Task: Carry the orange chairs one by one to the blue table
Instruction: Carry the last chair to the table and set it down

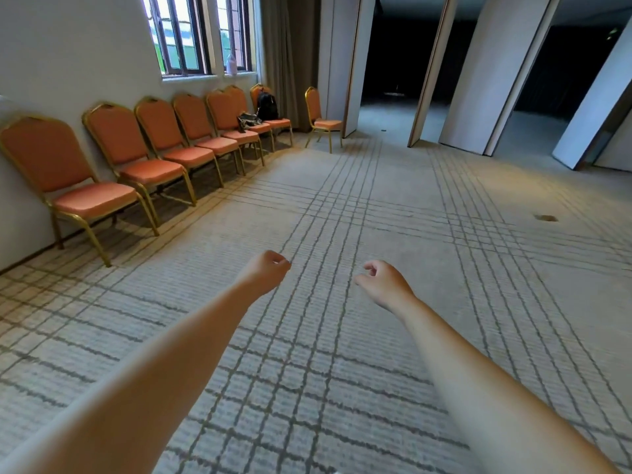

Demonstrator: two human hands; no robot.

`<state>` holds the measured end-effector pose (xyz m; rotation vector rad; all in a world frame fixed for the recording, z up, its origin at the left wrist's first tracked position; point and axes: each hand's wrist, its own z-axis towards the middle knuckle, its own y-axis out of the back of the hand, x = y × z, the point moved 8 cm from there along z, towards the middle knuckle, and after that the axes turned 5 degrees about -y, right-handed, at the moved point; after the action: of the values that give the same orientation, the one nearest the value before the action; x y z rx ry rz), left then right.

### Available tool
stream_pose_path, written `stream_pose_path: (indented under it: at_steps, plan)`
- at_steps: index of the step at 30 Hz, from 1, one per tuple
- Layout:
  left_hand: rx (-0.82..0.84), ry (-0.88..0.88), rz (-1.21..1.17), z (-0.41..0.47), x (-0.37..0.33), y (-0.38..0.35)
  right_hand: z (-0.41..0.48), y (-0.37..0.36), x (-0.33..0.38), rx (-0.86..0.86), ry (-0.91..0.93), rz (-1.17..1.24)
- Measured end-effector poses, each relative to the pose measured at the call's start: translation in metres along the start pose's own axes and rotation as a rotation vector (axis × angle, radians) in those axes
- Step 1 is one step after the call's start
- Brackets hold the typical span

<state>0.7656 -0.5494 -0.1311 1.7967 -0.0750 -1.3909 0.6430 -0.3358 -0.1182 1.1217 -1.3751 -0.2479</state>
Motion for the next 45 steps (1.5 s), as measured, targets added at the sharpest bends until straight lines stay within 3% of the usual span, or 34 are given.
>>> stream_pose_path:
  at_steps: [8,17,26,35,45]
  plan:
    - [-0.089,-0.007,-0.072,0.212,-0.059,-0.003,0.223,0.086,0.04,-0.048,0.052,-0.011]
    - [-0.081,-0.008,-0.035,0.446,-0.058,-0.009,0.457,0.099,0.075,-0.015,0.049,-0.011]
    - [-0.05,-0.05,-0.034,0.743,-0.078,0.012,0.714,0.131,0.135,-0.079,0.02,0.074]
    - [0.017,-0.042,-0.006,0.984,-0.093,-0.019,0.95,0.156,0.149,-0.079,-0.047,0.062]
    - [-0.034,-0.049,0.03,1.29,-0.149,-0.031,1.267,0.217,0.182,-0.063,-0.017,0.051]
